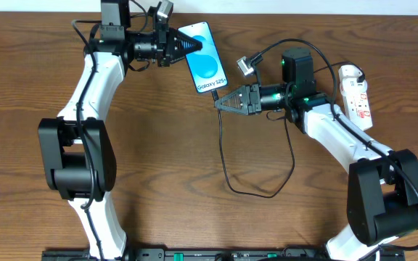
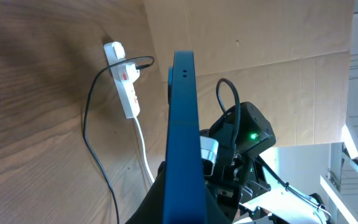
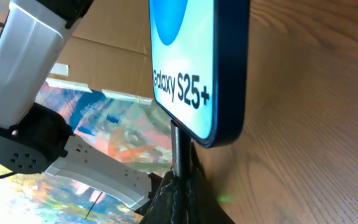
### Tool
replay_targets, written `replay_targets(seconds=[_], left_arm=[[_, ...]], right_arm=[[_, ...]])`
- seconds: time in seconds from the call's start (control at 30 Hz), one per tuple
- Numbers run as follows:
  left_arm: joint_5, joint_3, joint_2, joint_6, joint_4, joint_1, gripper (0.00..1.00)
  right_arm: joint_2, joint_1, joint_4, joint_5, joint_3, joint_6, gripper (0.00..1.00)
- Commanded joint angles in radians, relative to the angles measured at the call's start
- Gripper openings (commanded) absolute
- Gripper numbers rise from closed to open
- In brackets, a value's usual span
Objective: Plug charger to phone and switch on socket
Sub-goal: 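Open the right gripper and pull it back from the plugged cable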
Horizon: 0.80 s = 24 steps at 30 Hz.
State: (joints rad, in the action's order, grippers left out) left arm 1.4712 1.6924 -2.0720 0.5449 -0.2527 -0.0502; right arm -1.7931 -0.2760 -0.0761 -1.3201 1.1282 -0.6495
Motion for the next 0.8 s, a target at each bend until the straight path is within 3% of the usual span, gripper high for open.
replay_targets(seconds=[0.0,0.3,0.43,0.77], left_arm=[[0.092,-0.002,0.019,-0.010,-0.007,-0.018,0.07],[0.092,-0.002,0.019,-0.010,-0.006,-0.018,0.07],[0.092,-0.002,0.019,-0.010,-0.006,-0.018,0.07],[0.088,-0.002,0.019,-0.014,-0.006,-0.017,0.07]], right_arm=[[-0.012,0.014,-0.026,0.078,0.014,-0.012,0.01],[-0.012,0.014,-0.025,0.082,0.014,-0.012,0.03],[-0.012,0.014,-0.009,0.080,0.014,-0.011,0.26],[-0.012,0.014,0.024,0.047,0.014,0.020,0.50]])
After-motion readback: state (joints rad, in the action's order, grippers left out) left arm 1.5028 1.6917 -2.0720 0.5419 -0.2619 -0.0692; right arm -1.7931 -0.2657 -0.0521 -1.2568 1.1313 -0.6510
